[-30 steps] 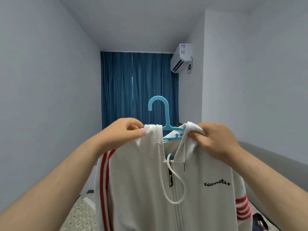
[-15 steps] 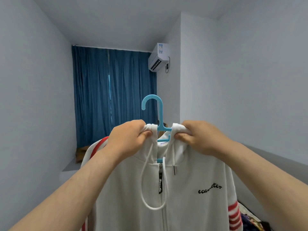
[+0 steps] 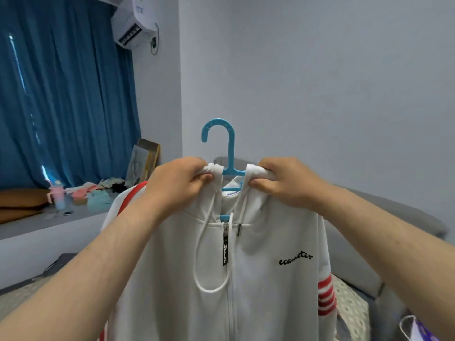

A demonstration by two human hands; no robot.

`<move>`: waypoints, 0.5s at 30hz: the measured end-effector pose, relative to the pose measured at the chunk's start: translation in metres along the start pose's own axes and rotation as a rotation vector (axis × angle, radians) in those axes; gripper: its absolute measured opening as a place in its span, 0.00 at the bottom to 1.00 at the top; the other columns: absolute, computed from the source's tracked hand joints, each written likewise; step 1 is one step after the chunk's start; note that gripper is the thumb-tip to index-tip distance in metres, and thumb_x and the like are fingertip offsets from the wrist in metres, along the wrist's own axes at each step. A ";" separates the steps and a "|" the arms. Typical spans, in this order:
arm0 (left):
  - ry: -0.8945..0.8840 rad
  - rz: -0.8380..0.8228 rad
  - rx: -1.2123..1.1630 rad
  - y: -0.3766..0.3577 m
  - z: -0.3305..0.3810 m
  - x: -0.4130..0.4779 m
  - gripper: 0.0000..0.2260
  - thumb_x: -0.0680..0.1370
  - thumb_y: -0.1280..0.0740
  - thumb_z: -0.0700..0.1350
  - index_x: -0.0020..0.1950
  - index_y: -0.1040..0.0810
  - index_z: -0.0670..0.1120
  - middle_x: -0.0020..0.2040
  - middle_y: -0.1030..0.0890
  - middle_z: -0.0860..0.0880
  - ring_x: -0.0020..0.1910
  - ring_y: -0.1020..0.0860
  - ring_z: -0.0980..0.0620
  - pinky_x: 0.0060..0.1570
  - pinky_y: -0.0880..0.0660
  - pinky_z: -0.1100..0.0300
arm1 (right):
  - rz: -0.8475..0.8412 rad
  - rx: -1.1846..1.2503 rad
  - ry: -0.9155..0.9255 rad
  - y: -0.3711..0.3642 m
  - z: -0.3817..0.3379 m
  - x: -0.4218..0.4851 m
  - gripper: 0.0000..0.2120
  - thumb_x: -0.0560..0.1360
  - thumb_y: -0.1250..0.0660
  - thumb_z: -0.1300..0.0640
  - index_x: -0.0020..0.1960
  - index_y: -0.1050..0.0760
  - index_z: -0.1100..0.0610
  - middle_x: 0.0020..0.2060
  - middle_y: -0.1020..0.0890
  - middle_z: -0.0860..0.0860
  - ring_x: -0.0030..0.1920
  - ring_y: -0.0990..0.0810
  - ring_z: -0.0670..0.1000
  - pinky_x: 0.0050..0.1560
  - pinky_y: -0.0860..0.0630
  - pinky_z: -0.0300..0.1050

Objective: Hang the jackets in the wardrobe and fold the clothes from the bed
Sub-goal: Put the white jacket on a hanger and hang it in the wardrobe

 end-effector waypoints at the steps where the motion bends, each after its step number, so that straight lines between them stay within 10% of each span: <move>1: -0.030 -0.012 -0.030 -0.007 0.007 0.001 0.11 0.81 0.37 0.52 0.42 0.28 0.48 0.40 0.26 0.53 0.42 0.27 0.48 0.40 0.31 0.53 | -0.004 -0.015 -0.027 0.003 0.006 -0.010 0.12 0.77 0.32 0.45 0.44 0.25 0.55 0.37 0.22 0.47 0.42 0.23 0.52 0.44 0.28 0.50; 15: -0.302 -0.010 -0.404 -0.058 0.151 0.046 0.12 0.80 0.33 0.48 0.37 0.29 0.49 0.33 0.28 0.54 0.35 0.31 0.51 0.32 0.39 0.56 | 0.275 -0.192 -0.308 0.107 0.077 -0.133 0.17 0.74 0.31 0.41 0.38 0.24 0.55 0.33 0.22 0.47 0.37 0.24 0.49 0.39 0.30 0.47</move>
Point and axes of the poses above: each hand's wrist, its own x-axis towards the middle knuckle, its own y-axis out of the back of the hand, z = x × y, the point moved 2 cm from there along x, towards the middle knuckle
